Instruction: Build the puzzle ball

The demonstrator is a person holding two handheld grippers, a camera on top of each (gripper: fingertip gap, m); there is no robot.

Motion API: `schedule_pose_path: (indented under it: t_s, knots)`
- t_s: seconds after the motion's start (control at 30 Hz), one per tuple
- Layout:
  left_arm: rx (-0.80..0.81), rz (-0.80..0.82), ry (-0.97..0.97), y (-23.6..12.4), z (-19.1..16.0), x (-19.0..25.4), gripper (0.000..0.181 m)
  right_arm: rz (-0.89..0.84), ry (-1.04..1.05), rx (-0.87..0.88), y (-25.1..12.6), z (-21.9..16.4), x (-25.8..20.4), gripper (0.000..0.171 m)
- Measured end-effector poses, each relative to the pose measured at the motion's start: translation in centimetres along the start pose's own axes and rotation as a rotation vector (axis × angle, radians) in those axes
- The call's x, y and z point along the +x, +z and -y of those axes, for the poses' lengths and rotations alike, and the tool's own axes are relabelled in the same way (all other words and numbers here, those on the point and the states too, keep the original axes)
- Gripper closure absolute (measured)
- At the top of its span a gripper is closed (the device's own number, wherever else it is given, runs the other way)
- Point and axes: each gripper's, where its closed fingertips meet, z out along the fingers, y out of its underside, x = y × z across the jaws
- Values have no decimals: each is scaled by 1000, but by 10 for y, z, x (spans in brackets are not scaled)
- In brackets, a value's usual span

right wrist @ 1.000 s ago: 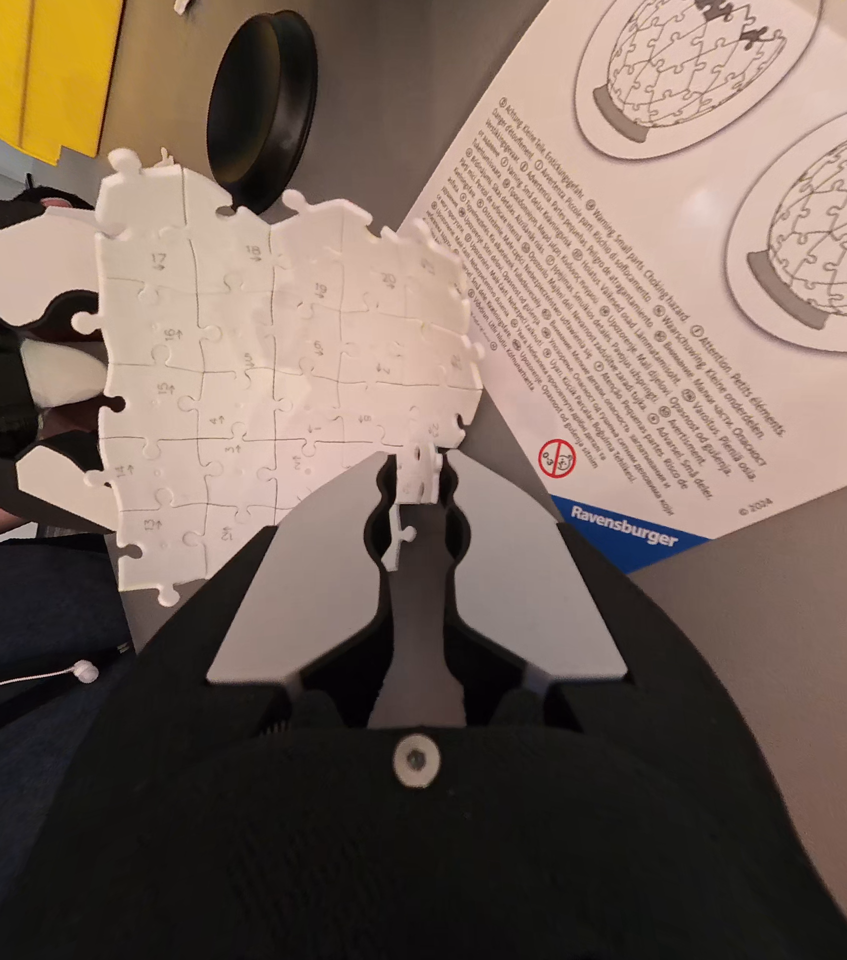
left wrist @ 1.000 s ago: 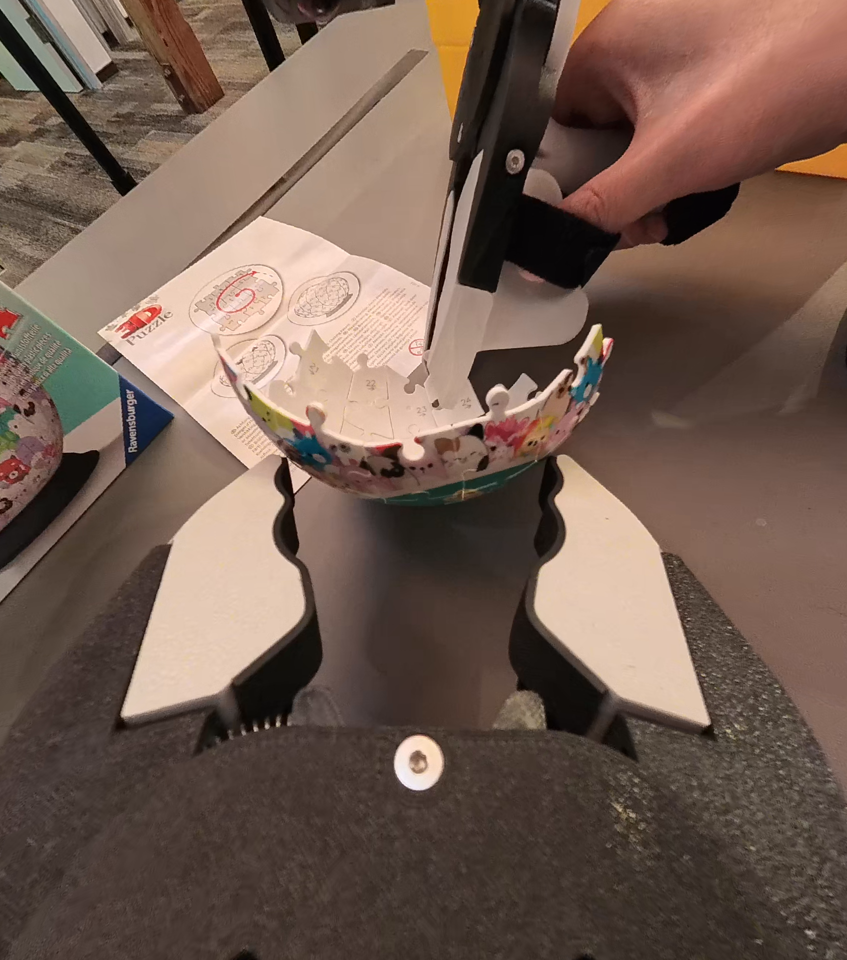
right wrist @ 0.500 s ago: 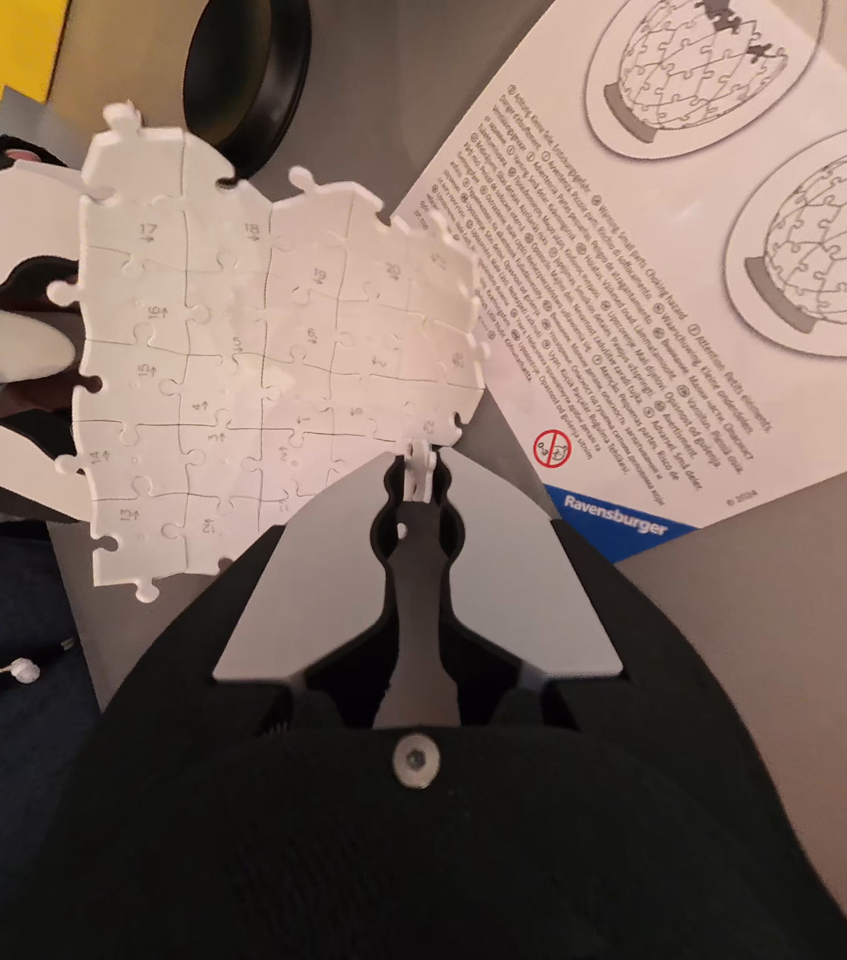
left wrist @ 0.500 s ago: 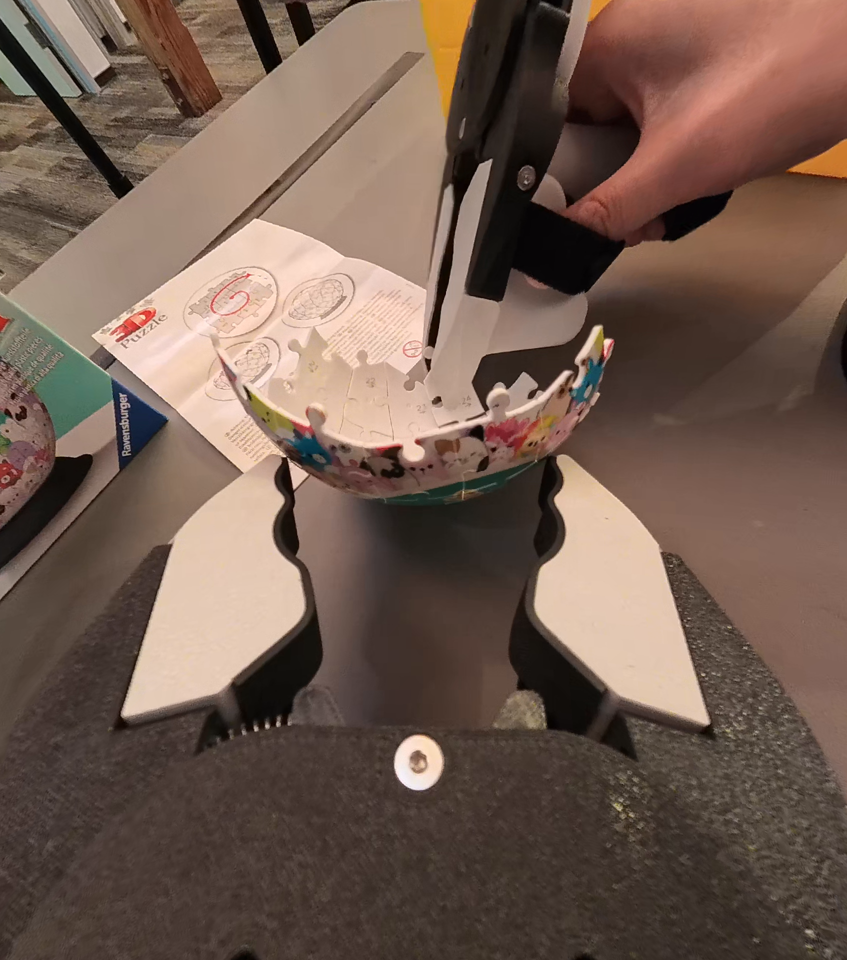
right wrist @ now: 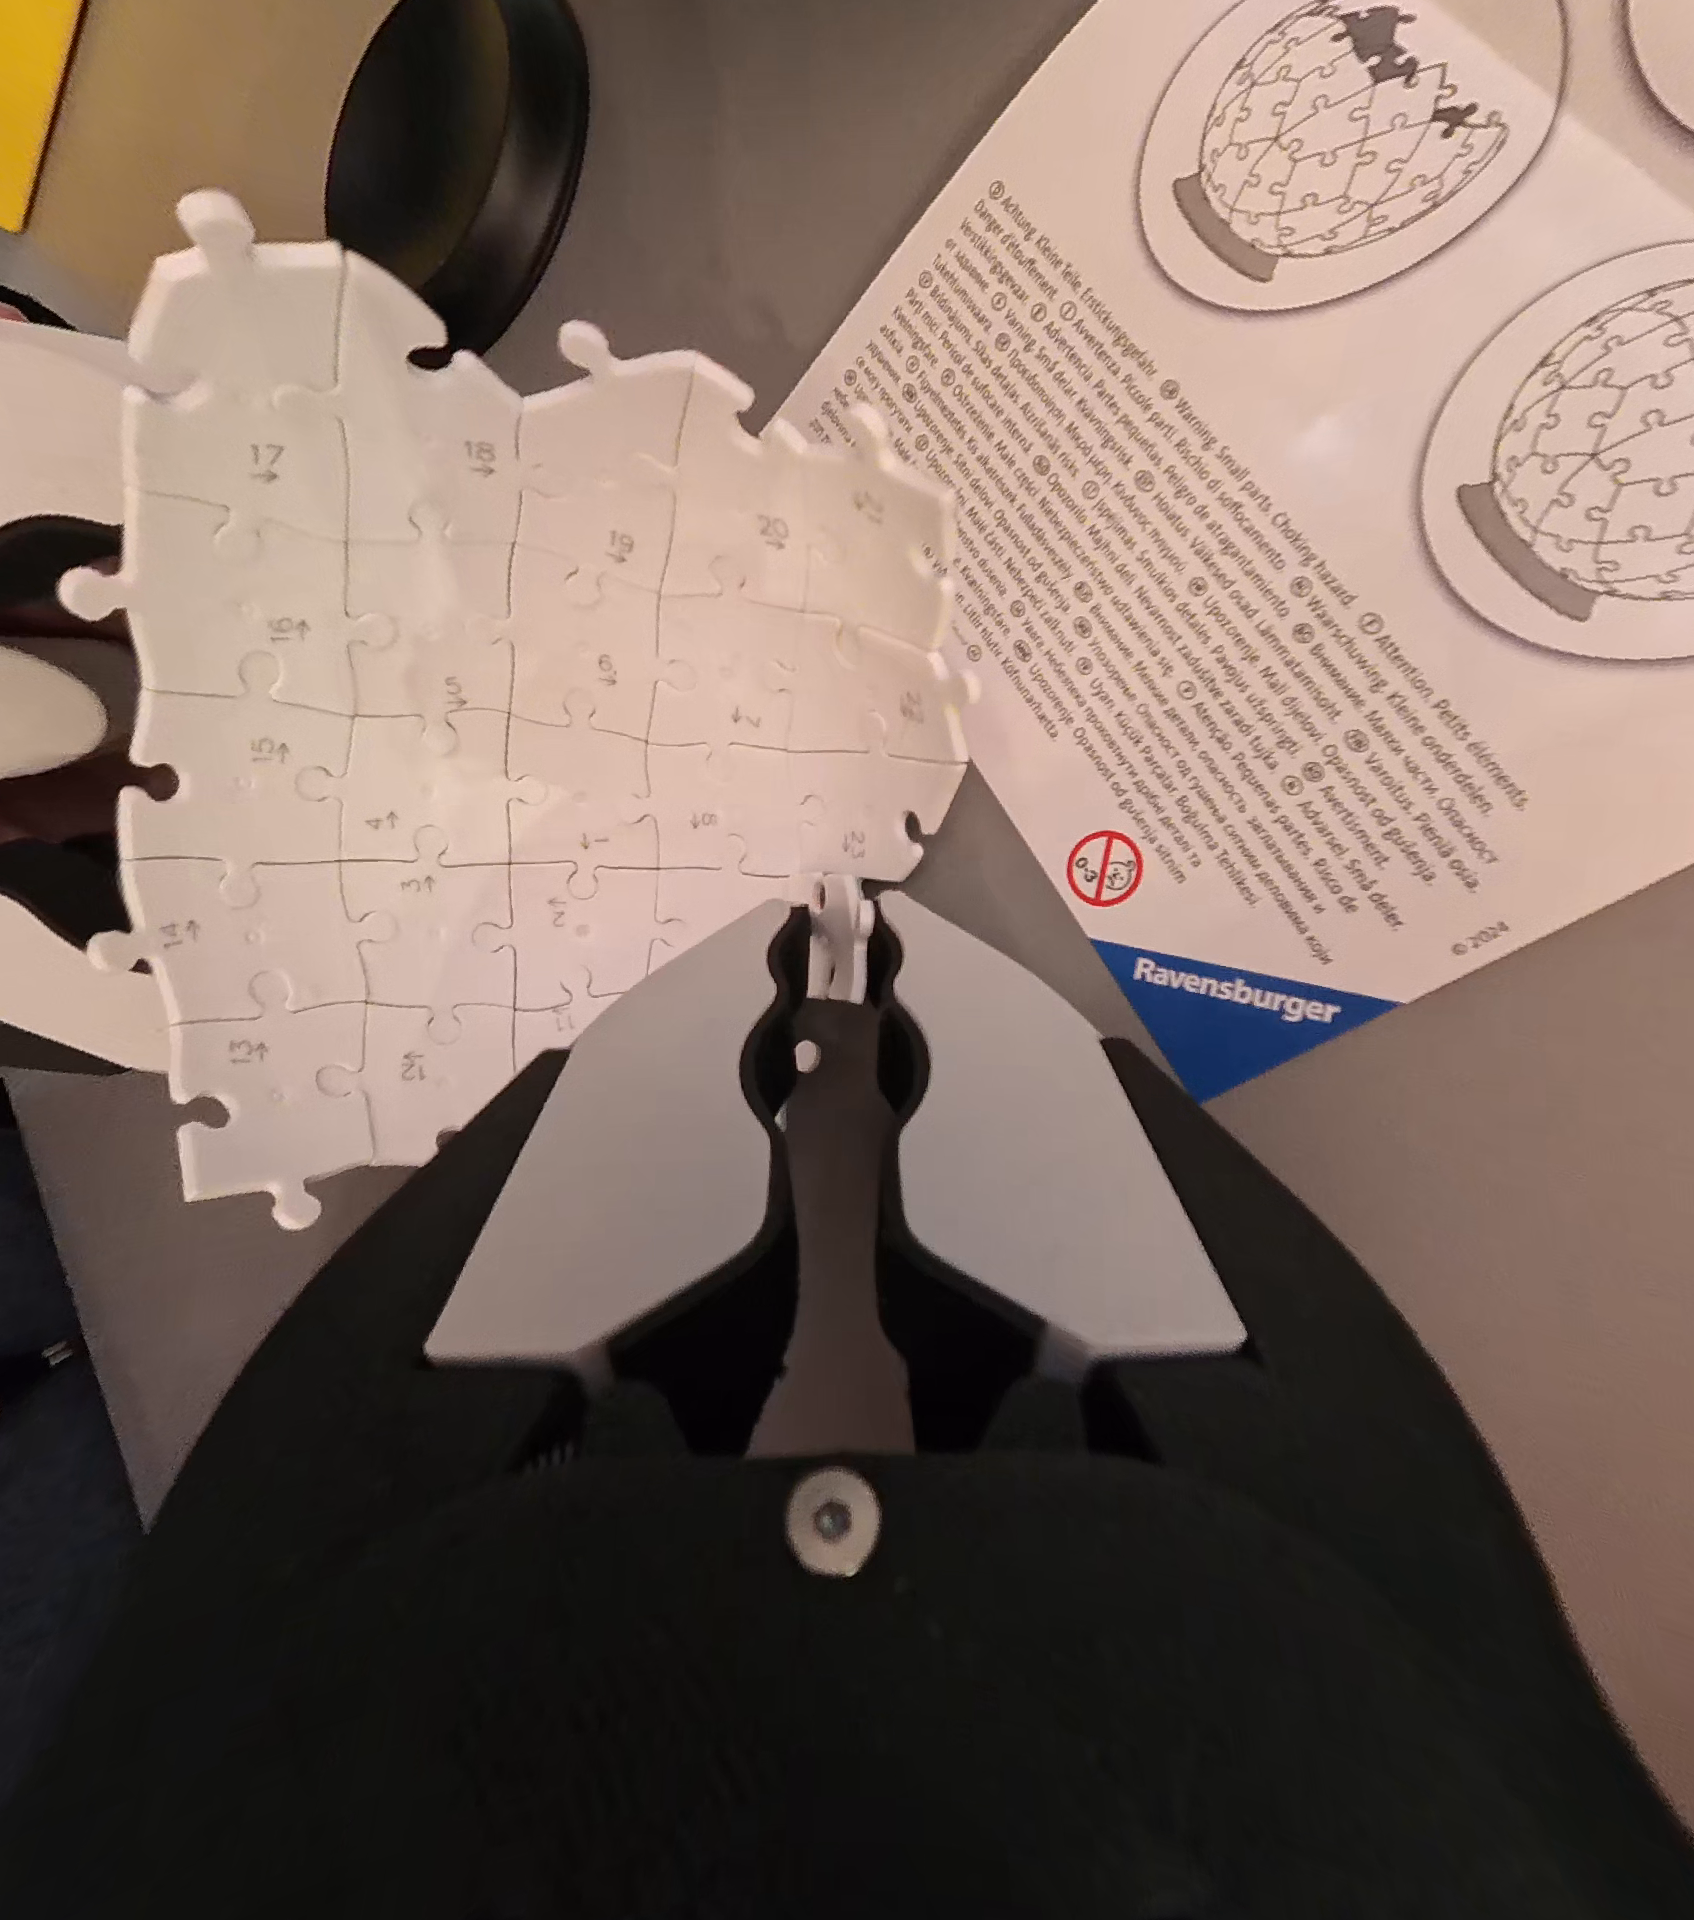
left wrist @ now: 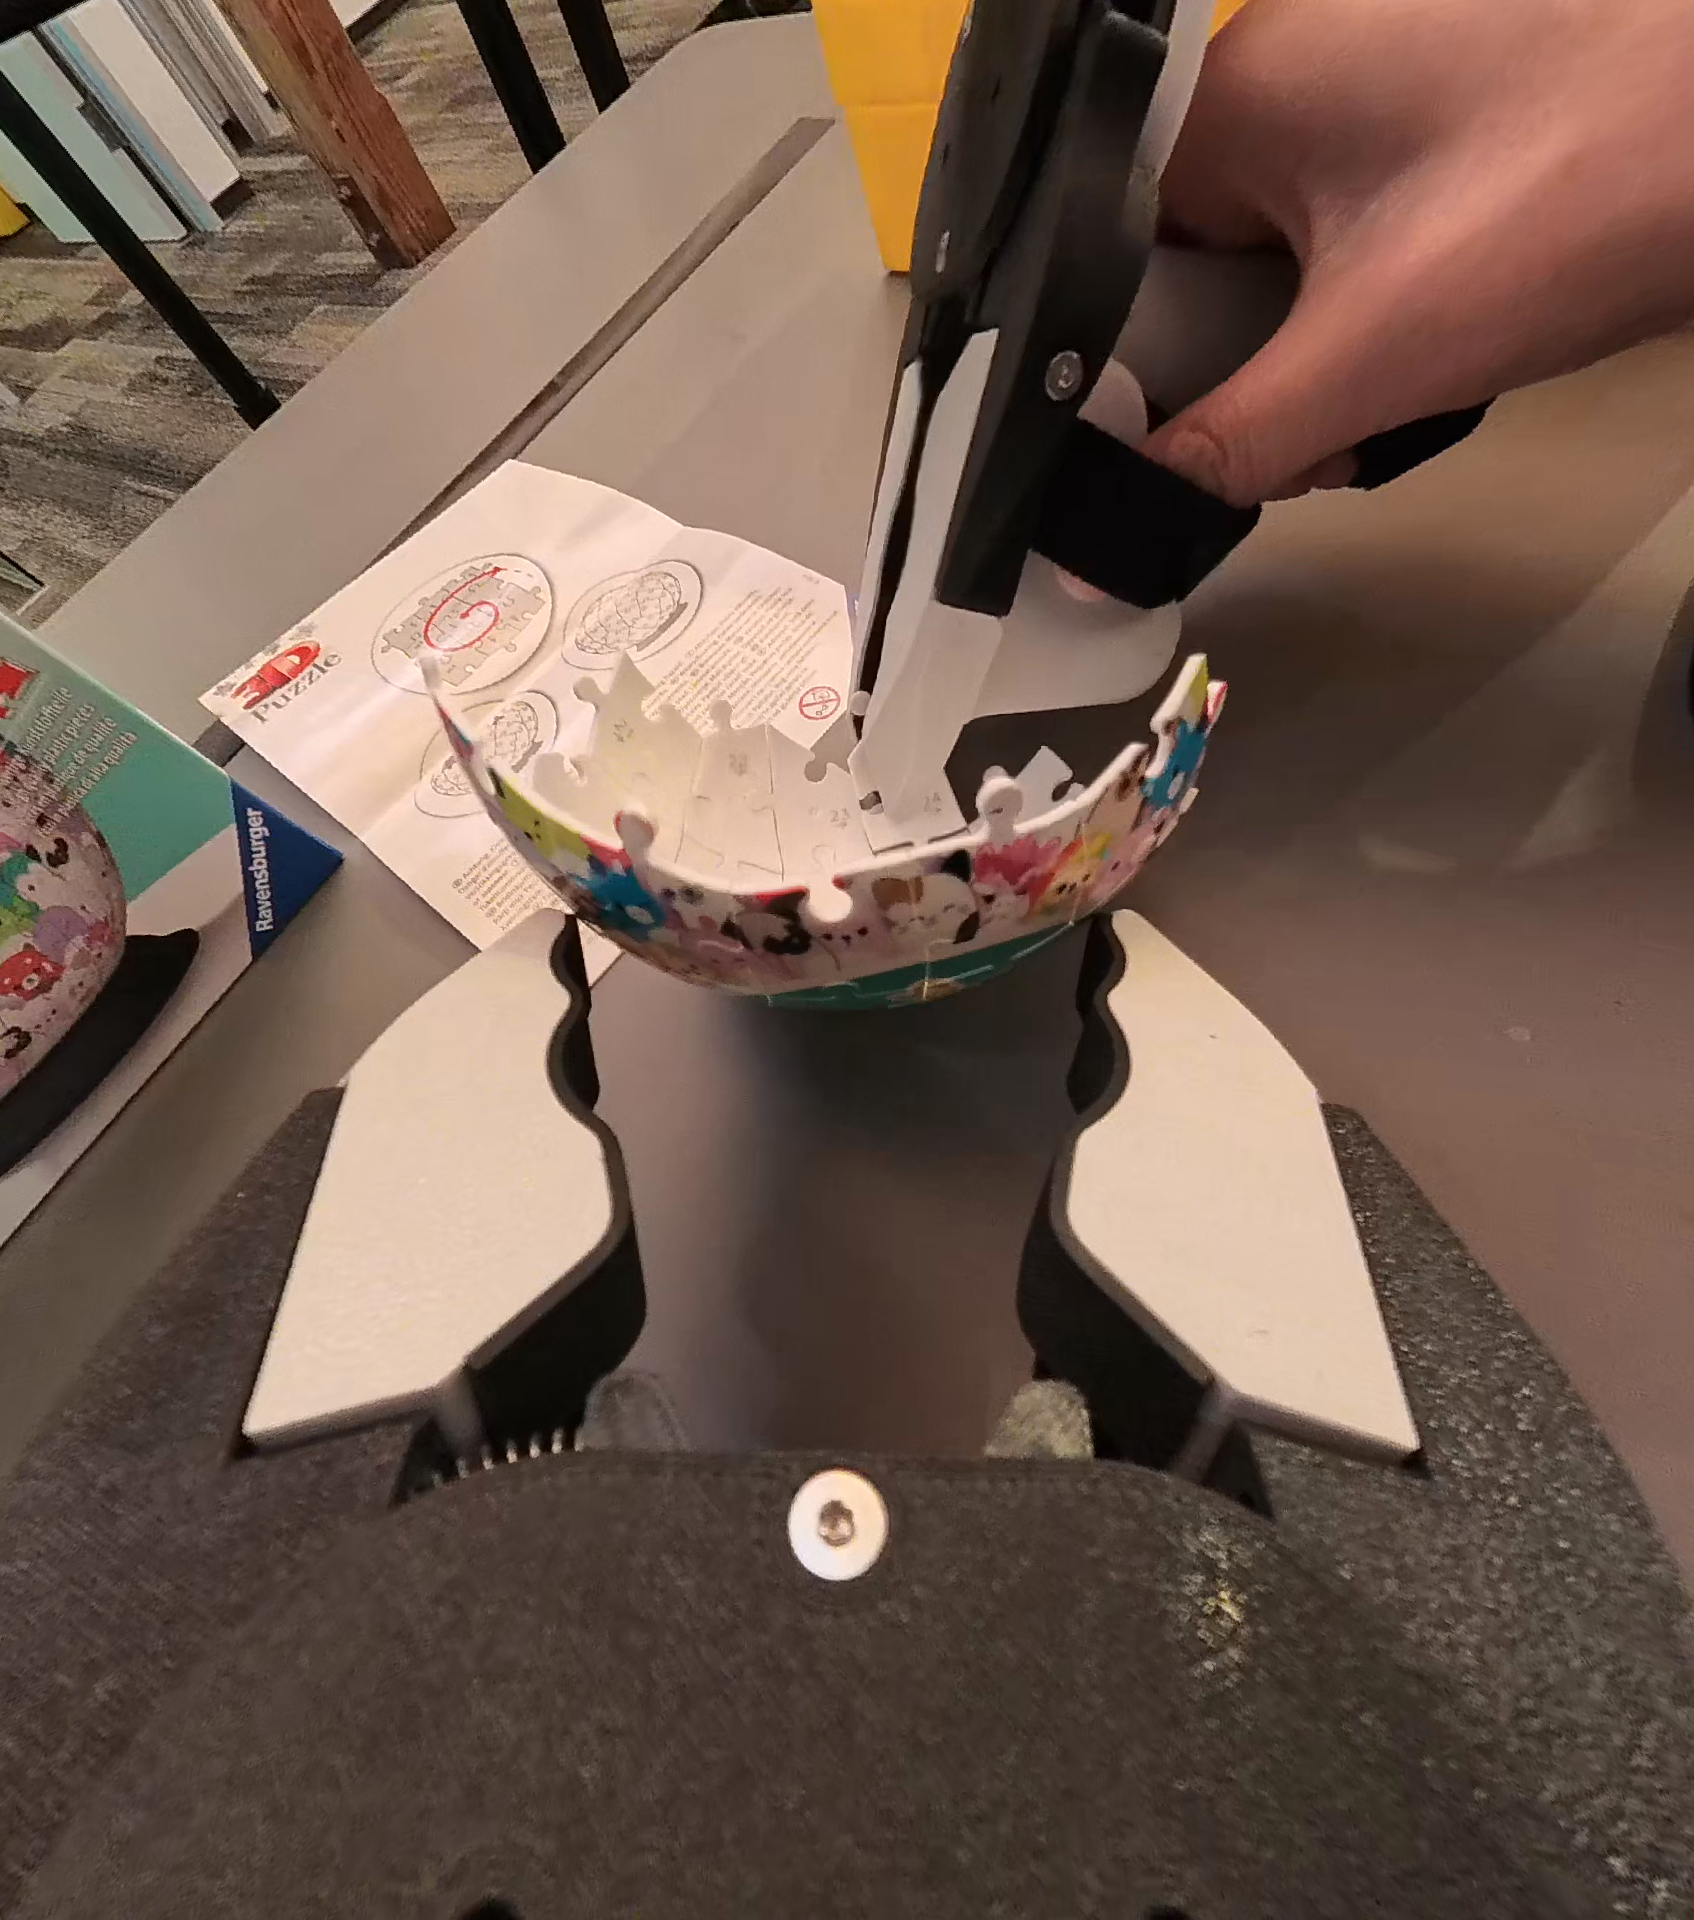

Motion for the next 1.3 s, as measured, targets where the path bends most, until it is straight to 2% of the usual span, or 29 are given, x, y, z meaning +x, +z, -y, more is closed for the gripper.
schedule_pose_path:
  t_s: [0.27, 0.43, 0.67, 0.9, 1.03, 1.2, 1.3]
  knots:
    - [13, 0, -9, -1, 2, -3, 90, -19, -59, -11, -1, 0, 0, 157]
    - [80, -32, 49, 1, 10, -4, 70, -7, -49, -14, -1, 0, 1, 157]
    - [66, -77, -19, 11, 7, -4, 57, 14, -26, -4, -1, 0, 1, 157]
    - [64, -57, 21, 13, 6, -5, 56, 25, -17, -8, -2, 0, 0, 157]
    - [58, -50, 32, 14, 4, -5, 56, 67, 10, -6, -3, 1, -5, 146]
    - [59, -50, 29, 14, 4, -6, 57, 21, -3, 18, -8, 5, 2, 137]
    - [61, -51, 27, 14, 4, -5, 57, 31, 3, 18, -8, 6, 2, 136]
